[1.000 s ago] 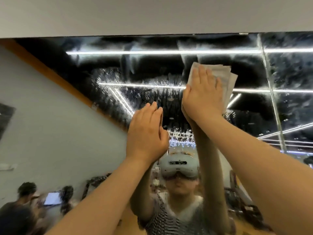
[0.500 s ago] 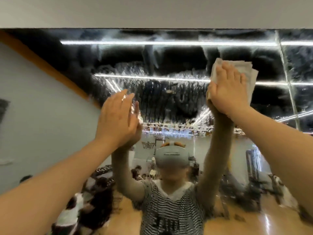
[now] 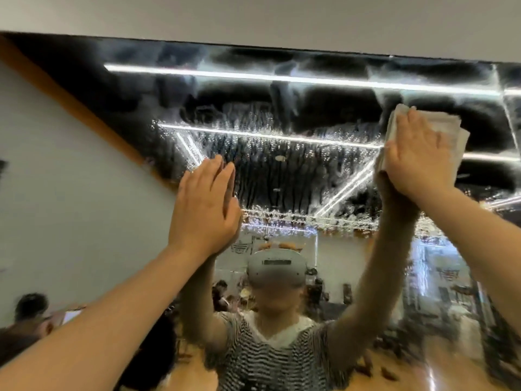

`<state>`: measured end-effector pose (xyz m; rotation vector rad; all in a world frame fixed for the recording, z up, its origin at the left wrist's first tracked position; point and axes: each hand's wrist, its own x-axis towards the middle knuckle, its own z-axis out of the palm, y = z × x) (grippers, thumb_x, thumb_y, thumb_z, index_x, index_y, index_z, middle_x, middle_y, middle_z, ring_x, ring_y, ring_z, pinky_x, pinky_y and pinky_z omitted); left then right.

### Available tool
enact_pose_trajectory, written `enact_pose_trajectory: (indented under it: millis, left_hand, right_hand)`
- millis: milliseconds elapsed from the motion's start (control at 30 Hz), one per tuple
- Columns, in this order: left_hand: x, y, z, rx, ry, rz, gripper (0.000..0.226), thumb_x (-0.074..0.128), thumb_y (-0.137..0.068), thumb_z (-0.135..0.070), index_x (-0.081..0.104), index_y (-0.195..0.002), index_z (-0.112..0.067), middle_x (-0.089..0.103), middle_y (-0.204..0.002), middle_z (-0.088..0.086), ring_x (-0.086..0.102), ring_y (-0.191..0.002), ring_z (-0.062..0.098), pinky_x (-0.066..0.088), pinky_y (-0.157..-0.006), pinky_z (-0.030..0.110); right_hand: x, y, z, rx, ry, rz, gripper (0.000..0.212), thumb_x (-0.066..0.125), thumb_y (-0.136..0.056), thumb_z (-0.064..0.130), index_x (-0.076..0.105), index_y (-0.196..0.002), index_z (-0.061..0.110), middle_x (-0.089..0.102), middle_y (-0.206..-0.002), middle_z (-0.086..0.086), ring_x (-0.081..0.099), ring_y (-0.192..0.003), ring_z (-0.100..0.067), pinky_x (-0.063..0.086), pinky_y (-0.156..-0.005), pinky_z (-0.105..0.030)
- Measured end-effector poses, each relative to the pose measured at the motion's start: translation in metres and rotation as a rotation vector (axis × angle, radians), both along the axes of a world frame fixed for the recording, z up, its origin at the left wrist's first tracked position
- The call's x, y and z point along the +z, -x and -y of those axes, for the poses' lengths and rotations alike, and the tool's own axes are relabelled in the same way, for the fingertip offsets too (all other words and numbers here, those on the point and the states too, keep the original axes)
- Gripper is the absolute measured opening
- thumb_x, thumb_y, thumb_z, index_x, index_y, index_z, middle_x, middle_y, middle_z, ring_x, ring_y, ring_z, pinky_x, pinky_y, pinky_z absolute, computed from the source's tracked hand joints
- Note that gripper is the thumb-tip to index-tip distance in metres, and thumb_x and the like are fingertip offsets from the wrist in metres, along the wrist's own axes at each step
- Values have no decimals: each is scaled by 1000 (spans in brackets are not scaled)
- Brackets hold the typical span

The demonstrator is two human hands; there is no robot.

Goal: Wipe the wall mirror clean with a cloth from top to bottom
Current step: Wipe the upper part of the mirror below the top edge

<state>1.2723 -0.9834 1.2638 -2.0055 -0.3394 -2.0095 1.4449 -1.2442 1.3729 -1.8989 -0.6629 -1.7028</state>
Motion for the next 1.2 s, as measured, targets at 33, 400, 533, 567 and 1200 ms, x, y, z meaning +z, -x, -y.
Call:
enact_pose_trajectory:
  millis: [33, 400, 533, 567, 1200]
  left_hand:
    - [0, -1, 0, 4, -3, 2, 65, 29, -88, -38, 42, -144, -10, 38, -152, 11, 28, -142, 28, 14, -117, 44]
    - [-1, -2, -1, -5, -10, 3, 68, 25, -87, -41, 40, -146, -11, 36, -154, 9, 25, -144, 26, 6, -117, 39]
    - [1, 0, -1, -10, -12, 1, 68, 27, -87, -41, 42, -145, -10, 37, -152, 10, 28, -143, 27, 14, -118, 47]
    - [2, 1, -1, -5, -10, -2, 67, 27, -87, -41, 42, -145, -10, 38, -152, 11, 28, -142, 28, 16, -118, 48]
    - [-1, 3, 2, -6, -1, -17, 68, 26, -87, -39, 44, -142, -5, 39, -150, 16, 28, -142, 32, 19, -116, 53]
  right_hand:
    - [1, 0, -2, -11, 0, -8, 69, 7, -93, 39, 9, -156, 12, 6, -163, -8, 12, -148, -30, 7, -118, -50]
    - [6, 59, -88, 50, 109, 69, 59, 20, -102, 29, 0, -155, 11, 1, -163, -8, 4, -149, -26, 5, -118, -53]
    - [2, 89, -131, 99, 204, 120, 60, 19, -102, 28, -3, -155, 11, -5, -163, -6, -3, -150, -23, -4, -118, -52]
    - [1, 93, -137, 104, 216, 117, 60, 19, -103, 28, -4, -155, 11, -6, -163, -6, -5, -150, -23, -6, -117, -51]
    - [0, -26, 40, 14, 156, -8, 58, 19, -105, 33, 0, -156, 16, -3, -164, -3, 0, -150, -19, -1, -119, -41]
